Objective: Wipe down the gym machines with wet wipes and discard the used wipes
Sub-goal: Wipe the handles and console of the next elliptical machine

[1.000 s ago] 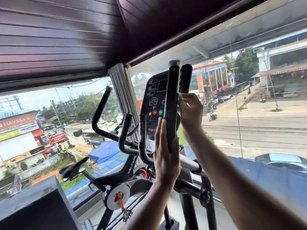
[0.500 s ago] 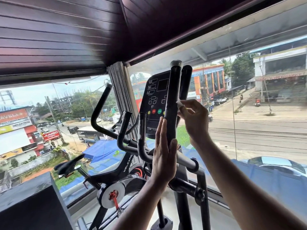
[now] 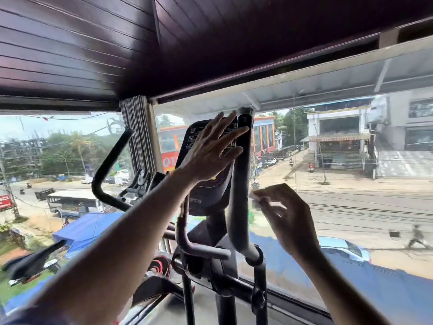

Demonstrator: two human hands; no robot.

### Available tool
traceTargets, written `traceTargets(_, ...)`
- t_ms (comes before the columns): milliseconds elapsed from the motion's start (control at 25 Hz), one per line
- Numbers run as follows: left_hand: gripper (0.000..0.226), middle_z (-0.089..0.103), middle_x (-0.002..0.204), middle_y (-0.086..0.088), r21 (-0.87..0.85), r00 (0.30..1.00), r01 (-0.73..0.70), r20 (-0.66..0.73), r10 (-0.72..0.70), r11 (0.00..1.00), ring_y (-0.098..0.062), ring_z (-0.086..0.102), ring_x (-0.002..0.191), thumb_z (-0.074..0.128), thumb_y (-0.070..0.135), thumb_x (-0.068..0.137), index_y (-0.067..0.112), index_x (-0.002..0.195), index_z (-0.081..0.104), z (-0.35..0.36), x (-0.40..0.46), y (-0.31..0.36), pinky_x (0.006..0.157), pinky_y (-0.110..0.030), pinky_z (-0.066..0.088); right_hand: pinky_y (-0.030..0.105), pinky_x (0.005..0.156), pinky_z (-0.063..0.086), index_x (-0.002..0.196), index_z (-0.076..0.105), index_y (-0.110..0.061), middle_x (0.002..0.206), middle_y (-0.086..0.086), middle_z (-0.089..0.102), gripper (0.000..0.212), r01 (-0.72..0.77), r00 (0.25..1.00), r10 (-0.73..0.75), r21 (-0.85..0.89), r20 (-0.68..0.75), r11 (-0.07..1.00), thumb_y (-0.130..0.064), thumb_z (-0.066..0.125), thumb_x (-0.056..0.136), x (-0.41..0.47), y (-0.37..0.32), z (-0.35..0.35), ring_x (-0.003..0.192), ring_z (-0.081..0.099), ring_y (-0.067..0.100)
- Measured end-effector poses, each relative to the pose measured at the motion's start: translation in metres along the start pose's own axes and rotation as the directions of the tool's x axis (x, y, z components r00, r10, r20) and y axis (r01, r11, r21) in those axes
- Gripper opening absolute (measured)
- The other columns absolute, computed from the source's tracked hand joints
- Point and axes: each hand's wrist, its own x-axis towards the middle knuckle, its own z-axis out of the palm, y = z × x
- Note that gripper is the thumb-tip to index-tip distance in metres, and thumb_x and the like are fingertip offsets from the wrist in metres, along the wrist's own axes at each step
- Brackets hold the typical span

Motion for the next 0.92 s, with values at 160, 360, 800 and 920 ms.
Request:
traceTargets(160,0.068,0.014,0.173,0.005,0.049,0.972,-0.207,0.12,0.2,0.977,-0.021,-0.002,0.16,0.016,0.07,0.102,0.038,0.159,0.035,0.006,0.035,-0.025,0.126,-0.048,-0.004,0.029,0.076,0.06,0.102,0.076,-0.018,0.102,-0.009,0.068,0.019,0.136,0.987,-0.151,-0.225,-0.052,0.965,-0.003,0.068,0.095,0.018,-0.016,0.006,0.097,0.07,0.015)
traceTargets(360,0.07,0.023,0.171,0.0,-0.187,0.966,-0.259,-0.072,0.249,0.948,-0.025,0.003,0.161,0.015,0.067,0.104,0.03,0.15,0.052,0.038,0.039,-0.031,0.13,-0.05,0.006,0.034,0.077,0.059,0.103,0.075,-0.013,0.1,-0.007,0.064,0.013,0.204,0.97,-0.243,-0.486,-0.018,0.85,-0.006,0.067,0.096,0.05,-0.033,0.029,0.093,0.067,0.009)
traceTargets(800,0.062,0.023,0.171,-0.001,-0.594,0.961,-0.244,-0.255,0.109,0.766,-0.019,-0.004,0.161,0.027,0.06,0.104,0.02,0.135,0.063,0.073,0.037,-0.016,0.127,-0.027,-0.006,0.033,0.077,0.06,0.105,0.076,-0.016,0.101,-0.008,0.065,0.02,0.179,0.98,-0.077,-0.65,0.182,0.739,-0.002,0.064,0.097,0.008,-0.08,0.022,0.096,0.069,0.013)
traceTargets(920,0.053,0.03,0.169,0.001,-0.616,0.961,-0.245,-0.255,0.105,0.749,-0.019,-0.001,0.161,0.034,0.055,0.105,0.023,0.138,0.062,0.073,0.037,-0.017,0.128,-0.037,0.005,0.036,0.08,0.058,0.106,0.075,-0.01,0.103,-0.002,0.065,0.021,0.242,0.97,-0.159,-0.771,0.183,0.589,0.001,0.062,0.095,0.049,-0.078,0.036,0.095,0.067,0.015)
